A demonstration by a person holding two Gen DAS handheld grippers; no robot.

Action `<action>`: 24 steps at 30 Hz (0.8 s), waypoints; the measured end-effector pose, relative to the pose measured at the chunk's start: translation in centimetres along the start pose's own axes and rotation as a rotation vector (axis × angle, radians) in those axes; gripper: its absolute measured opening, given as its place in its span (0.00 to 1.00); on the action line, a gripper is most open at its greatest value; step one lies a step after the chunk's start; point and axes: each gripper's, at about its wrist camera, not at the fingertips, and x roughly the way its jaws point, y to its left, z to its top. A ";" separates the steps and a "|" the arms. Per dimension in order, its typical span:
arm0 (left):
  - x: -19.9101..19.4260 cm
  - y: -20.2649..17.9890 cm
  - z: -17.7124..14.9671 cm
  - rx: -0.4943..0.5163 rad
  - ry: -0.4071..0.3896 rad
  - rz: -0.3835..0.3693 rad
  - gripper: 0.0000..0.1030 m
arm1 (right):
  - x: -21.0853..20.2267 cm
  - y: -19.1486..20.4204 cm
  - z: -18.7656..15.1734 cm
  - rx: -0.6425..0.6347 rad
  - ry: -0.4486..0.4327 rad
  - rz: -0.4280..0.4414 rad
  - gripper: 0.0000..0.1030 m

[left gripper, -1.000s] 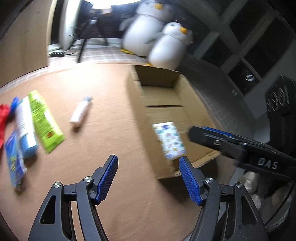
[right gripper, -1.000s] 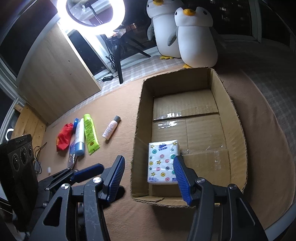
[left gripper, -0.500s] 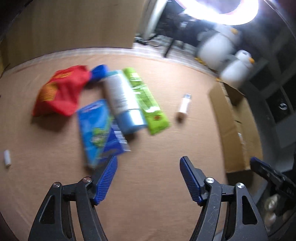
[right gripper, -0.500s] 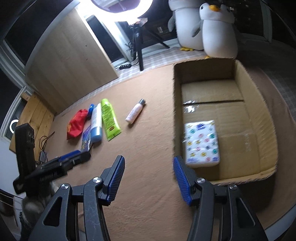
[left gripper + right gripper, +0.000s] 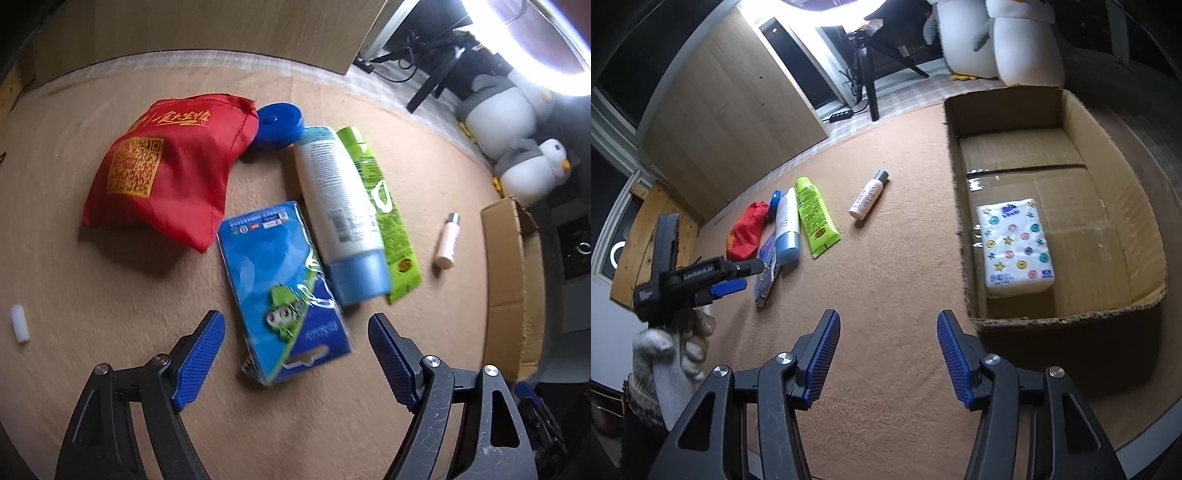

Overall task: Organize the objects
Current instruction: 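Move the left tool to the blue tissue pack and grasp it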

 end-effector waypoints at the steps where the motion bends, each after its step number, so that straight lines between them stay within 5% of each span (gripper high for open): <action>1: 0.2 0.1 0.2 -0.001 0.008 0.006 0.80 | -0.1 -0.2 0.0 0.007 -0.002 -0.005 0.49; 17: 1.9 -0.4 0.7 -0.005 0.036 0.047 0.79 | -0.7 -1.9 0.0 0.046 -0.021 -0.021 0.55; 24: 1.7 -1.3 0.4 0.012 0.028 0.047 0.65 | -0.5 -1.2 0.1 0.026 -0.023 -0.024 0.55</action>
